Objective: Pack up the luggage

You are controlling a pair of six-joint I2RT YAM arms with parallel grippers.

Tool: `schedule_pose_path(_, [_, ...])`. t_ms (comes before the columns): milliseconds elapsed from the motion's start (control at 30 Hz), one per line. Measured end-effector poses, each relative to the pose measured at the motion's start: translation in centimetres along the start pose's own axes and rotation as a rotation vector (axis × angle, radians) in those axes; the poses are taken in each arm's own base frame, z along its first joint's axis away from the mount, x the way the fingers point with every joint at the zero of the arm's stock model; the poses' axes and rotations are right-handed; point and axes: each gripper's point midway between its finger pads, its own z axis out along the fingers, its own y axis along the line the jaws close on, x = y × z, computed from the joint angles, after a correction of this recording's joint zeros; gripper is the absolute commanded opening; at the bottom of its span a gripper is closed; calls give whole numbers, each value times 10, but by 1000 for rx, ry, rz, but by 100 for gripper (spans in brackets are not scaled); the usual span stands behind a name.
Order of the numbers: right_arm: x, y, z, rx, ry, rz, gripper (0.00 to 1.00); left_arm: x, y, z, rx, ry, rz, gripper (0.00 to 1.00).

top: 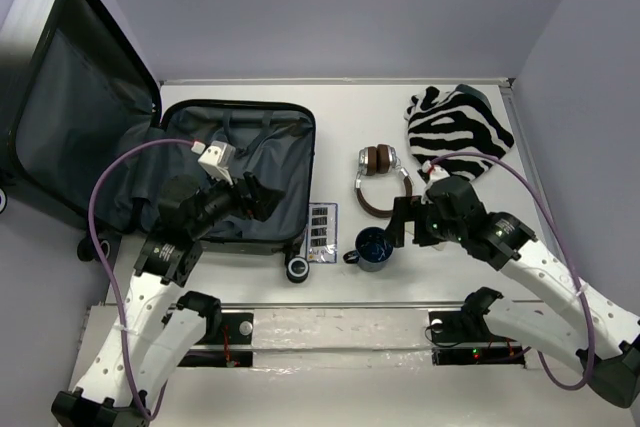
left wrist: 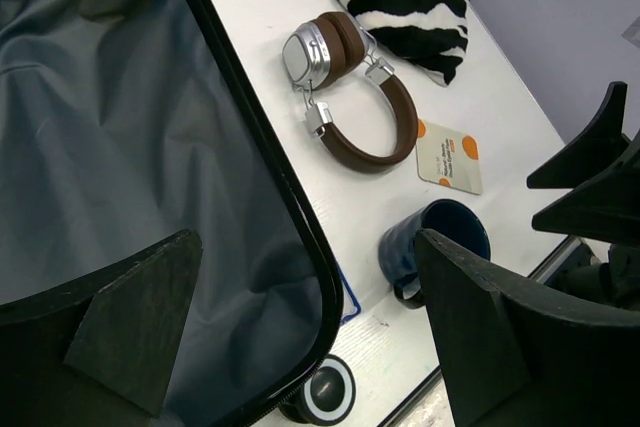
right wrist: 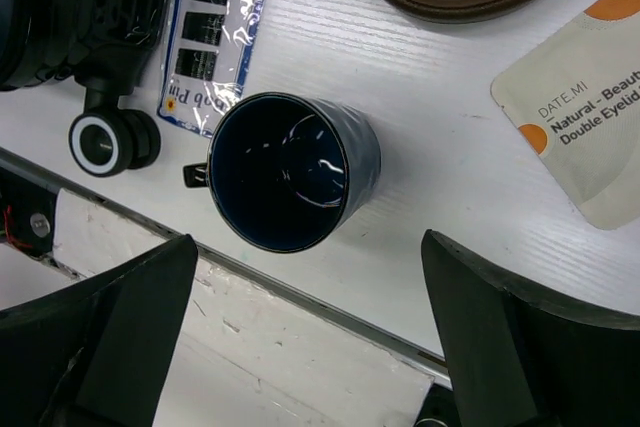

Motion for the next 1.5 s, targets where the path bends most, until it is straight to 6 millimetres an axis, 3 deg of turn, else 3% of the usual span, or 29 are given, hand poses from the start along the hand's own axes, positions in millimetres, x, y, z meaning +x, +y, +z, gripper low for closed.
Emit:
schedule_pose_path(500, [10, -4, 19, 78, 48, -48, 99, -12, -24, -19, 103, -98, 54, 99])
schedule_pose_path(800, [11, -13, 29, 143, 53, -35, 88, -12, -28, -22, 114, -109, 50, 99])
schedule_pose_path(867, [13, -14, 37, 152, 67, -37, 80, -12, -28, -22, 114, -110, 50, 99])
schedule_pose_path(1000, [27, -21, 53, 182, 116, -39, 51, -12, -28, -23, 117, -115, 49, 99])
schedule_pose_path(1067, [32, -24, 58, 194, 133, -37, 47, -12, -29, -24, 119, -118, 50, 99])
schedule_pose_path(1100, [34, -25, 62, 202, 144, -34, 38, -13, -29, -24, 120, -120, 50, 99])
schedule_pose_path(1333, [37, -26, 78, 222, 172, -50, 7, -14, -30, -25, 123, -125, 48, 99])
schedule_pose_path(1500, [34, -26, 81, 229, 173, -64, 7, -14, -31, -26, 124, -128, 44, 99])
